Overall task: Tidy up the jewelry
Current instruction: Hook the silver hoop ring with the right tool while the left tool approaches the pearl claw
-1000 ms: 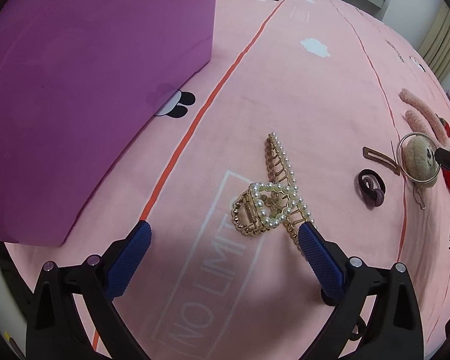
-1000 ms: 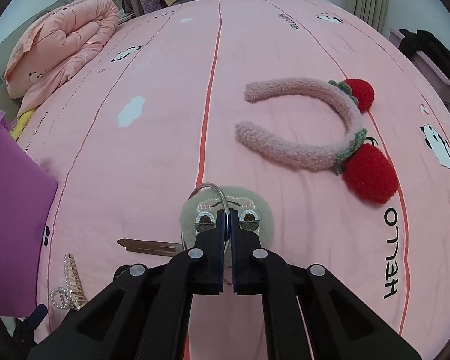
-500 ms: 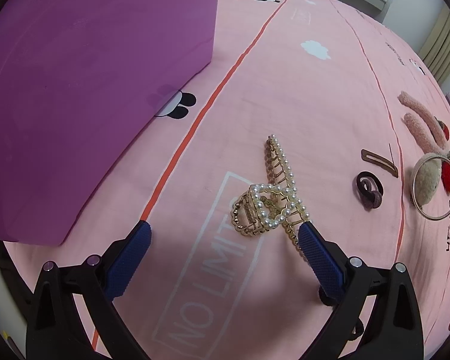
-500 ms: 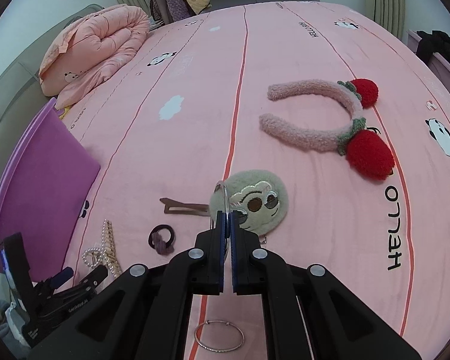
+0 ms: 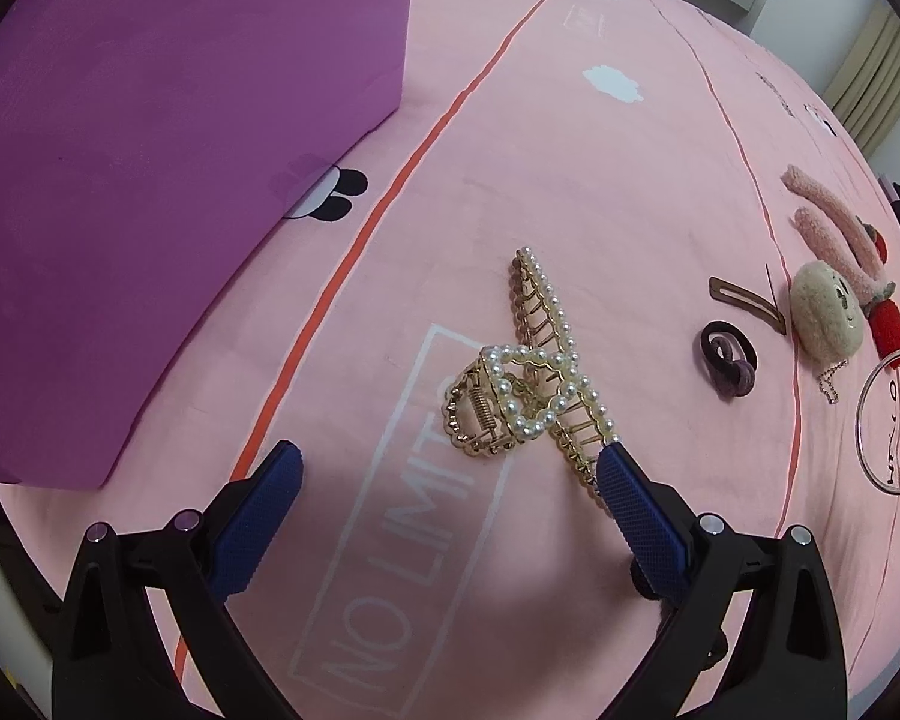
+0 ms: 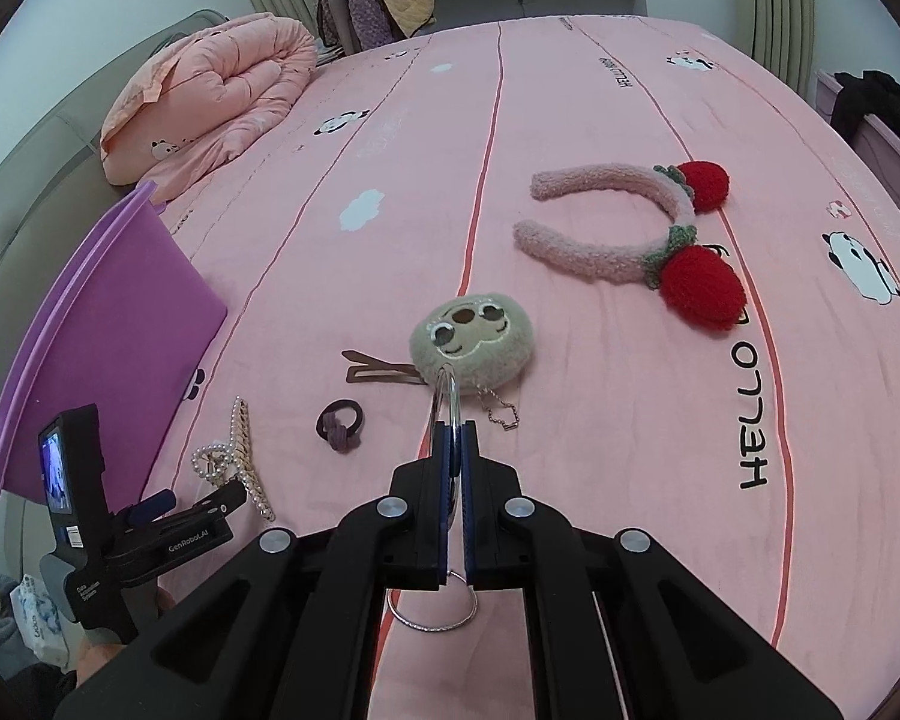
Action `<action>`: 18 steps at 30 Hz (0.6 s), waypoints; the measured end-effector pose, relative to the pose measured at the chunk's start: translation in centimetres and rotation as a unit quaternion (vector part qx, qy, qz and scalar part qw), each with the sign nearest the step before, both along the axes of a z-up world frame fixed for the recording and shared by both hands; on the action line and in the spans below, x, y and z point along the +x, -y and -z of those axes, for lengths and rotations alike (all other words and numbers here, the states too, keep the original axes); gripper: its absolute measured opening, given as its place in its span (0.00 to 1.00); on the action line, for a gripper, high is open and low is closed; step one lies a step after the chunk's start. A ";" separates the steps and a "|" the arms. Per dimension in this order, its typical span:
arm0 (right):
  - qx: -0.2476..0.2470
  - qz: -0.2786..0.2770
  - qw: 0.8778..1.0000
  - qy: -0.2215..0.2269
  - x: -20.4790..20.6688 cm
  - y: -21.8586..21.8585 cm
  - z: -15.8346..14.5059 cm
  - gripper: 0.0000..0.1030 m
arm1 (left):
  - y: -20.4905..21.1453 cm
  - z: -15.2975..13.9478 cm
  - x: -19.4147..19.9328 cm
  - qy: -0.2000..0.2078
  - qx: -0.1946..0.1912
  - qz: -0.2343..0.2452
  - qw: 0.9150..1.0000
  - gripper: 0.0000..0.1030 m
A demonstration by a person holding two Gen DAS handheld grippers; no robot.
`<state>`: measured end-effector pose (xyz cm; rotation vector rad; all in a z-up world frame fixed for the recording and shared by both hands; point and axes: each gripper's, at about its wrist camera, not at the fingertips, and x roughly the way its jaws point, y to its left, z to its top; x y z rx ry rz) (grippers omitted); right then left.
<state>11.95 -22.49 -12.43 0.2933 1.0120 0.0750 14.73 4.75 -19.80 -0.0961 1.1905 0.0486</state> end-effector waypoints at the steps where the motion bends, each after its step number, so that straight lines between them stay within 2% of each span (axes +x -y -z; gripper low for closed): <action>1: 0.002 0.001 1.000 -0.001 -0.1 0.1 0.1 0.03 | 0.0 0.1 0.0 -0.001 -0.002 0.000 1.000 0.94; 11: 0.010 0.001 1.000 -0.001 -0.5 0.1 -0.1 0.03 | 1.3 0.9 1.8 -0.011 -0.010 0.013 1.000 0.95; 18: 0.012 0.002 1.000 -0.001 -0.5 0.3 0.0 0.03 | 2.7 1.7 3.1 -0.009 0.008 0.017 1.000 0.95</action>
